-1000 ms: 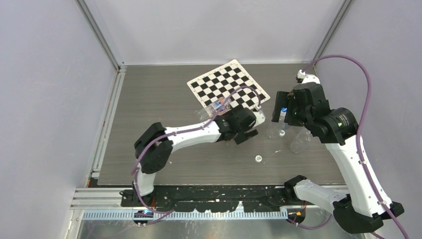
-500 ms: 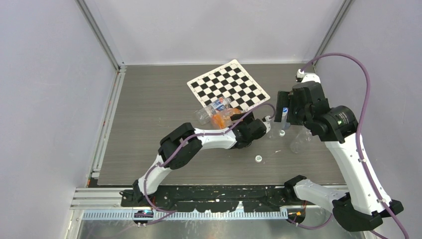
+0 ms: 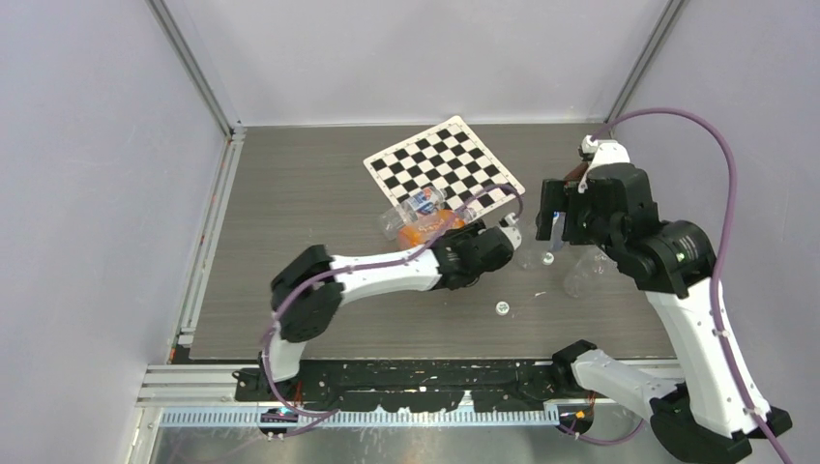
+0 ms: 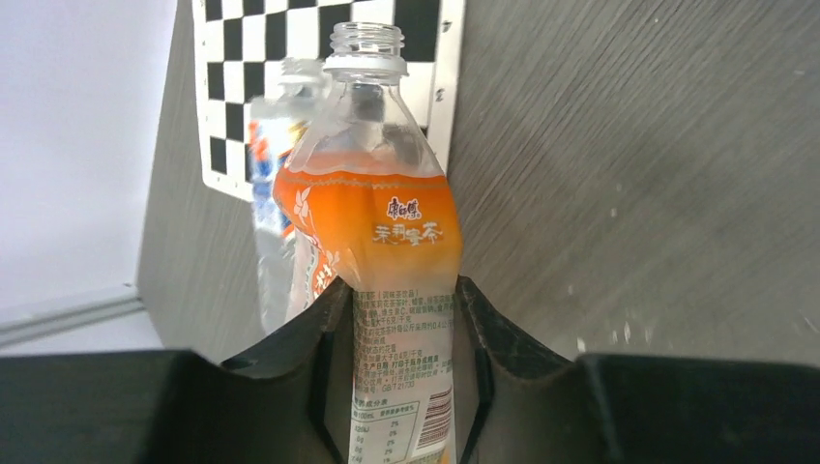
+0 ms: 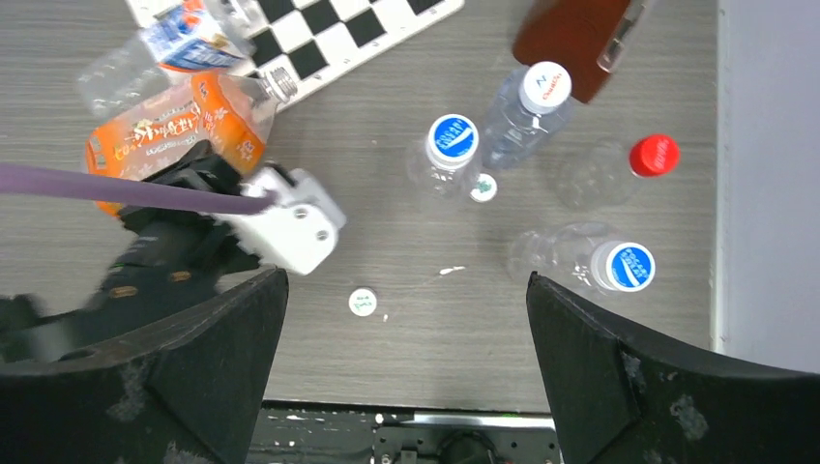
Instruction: Screw on the bottle caps
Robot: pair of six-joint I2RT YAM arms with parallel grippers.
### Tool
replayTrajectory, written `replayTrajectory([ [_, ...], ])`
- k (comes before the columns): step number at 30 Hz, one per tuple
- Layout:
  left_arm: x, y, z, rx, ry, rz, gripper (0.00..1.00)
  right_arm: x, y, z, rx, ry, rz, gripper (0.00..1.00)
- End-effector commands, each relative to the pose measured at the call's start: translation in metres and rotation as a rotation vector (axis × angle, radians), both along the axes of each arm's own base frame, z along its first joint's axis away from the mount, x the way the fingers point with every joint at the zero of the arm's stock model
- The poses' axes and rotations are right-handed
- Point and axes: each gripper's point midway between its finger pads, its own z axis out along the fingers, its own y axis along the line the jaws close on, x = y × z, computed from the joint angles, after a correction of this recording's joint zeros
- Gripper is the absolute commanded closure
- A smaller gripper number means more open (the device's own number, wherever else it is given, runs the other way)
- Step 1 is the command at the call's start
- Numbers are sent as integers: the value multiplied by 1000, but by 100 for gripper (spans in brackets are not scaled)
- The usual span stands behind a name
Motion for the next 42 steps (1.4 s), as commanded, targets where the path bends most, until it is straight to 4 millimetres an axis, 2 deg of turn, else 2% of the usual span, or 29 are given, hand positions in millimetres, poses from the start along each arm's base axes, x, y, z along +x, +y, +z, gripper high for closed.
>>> replayTrajectory([
  [1, -34, 31, 79, -255, 69, 58, 100, -6, 18, 22, 83, -126, 142, 0],
  [5, -61, 67, 94, -420, 149, 76, 100, -17, 39, 23, 177, -98, 227, 1],
  [7, -74, 86, 87, -507, 185, 73, 100, -19, 49, 15, 218, -36, 244, 1],
  [9, -85, 100, 90, -617, 200, 53, 100, -22, 61, 0, 262, 60, 258, 1],
  [12, -101, 114, 101, -781, 206, -3, 100, -26, 73, -36, 305, 209, 237, 3],
  [13, -106, 119, 112, -849, 192, -24, 100, -27, 74, -42, 317, 218, 227, 4],
  [14, -110, 122, 113, -891, 191, -37, 100, -26, 76, -59, 334, 249, 194, 4],
  [15, -114, 125, 117, -935, 188, -55, 100, -27, 76, -66, 347, 253, 182, 5],
  [16, -118, 126, 119, -979, 187, -74, 100, -26, 79, -86, 365, 285, 153, 6],
  [17, -122, 127, 119, -1018, 192, -87, 100, -27, 81, -92, 389, 293, 129, 6],
  [18, -126, 128, 120, -1055, 194, -99, 100, -27, 82, -111, 389, 316, 113, 8],
  [19, -128, 130, 119, -1084, 195, -106, 100, -23, 86, -115, 417, 304, 91, 9],
  [20, -130, 132, 118, -1105, 194, -107, 100, -25, 83, -135, 395, 330, 61, 10],
  [21, -131, 135, 115, -1116, 192, -104, 100, -22, 85, -139, 414, 312, 36, 11],
  [22, -133, 137, 111, -1118, 194, -106, 100, -23, 78, -157, 370, 319, -2, 12],
  [23, -134, 140, 107, -1115, 196, -109, 100, -20, 79, -161, 377, 301, -27, 13],
  [25, -140, 141, 96, -1092, 217, -130, 100, -24, 76, -183, 332, 308, -64, 15],
  [27, -147, 137, 93, -1085, 226, -198, 100, -25, 77, -199, 286, 298, -95, 17],
  [31, -158, 131, 99, -1131, 188, -340, 100, -27, 78, -225, 205, 301, -154, 19],
  [34, -158, 135, 102, -1156, 158, -353, 100, -28, 77, -241, 174, 324, -187, 22],
  [42, -166, 133, 98, -1074, 179, -411, 100, -28, 80, -276, 136, 406, -209, 27],
])
